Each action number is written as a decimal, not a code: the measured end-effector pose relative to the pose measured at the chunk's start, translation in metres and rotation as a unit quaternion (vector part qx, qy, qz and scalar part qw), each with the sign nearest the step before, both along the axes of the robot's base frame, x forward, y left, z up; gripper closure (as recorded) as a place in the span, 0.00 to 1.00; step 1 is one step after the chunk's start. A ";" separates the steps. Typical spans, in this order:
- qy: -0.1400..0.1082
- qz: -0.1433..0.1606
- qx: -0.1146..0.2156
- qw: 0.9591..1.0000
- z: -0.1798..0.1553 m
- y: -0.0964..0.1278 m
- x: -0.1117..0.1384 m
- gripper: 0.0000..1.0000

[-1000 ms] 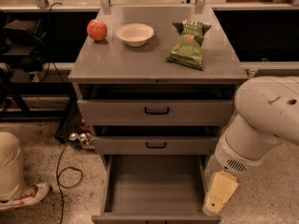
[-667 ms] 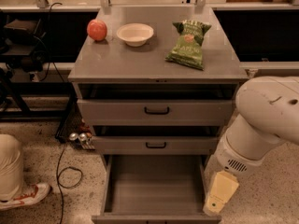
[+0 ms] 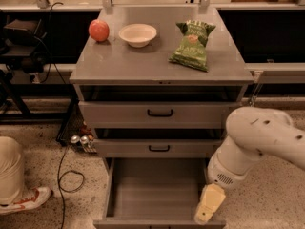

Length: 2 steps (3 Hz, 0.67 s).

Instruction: Close bottom drawer

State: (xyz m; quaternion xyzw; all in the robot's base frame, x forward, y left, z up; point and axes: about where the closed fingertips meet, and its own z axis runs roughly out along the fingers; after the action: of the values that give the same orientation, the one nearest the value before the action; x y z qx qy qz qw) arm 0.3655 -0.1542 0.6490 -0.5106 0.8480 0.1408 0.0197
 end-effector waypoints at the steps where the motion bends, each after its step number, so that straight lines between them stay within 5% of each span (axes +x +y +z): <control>1: 0.021 -0.021 0.020 0.999 -0.065 0.008 0.006 0.00; 2: 0.035 -0.042 0.047 0.997 -0.123 0.015 0.010 0.00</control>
Offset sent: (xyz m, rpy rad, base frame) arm 0.0181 0.0246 -0.2002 0.1736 0.0998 -0.1475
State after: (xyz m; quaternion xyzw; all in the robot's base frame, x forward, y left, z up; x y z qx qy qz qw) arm 0.3752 -0.1394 0.5262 -0.4676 0.8615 0.1970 0.0199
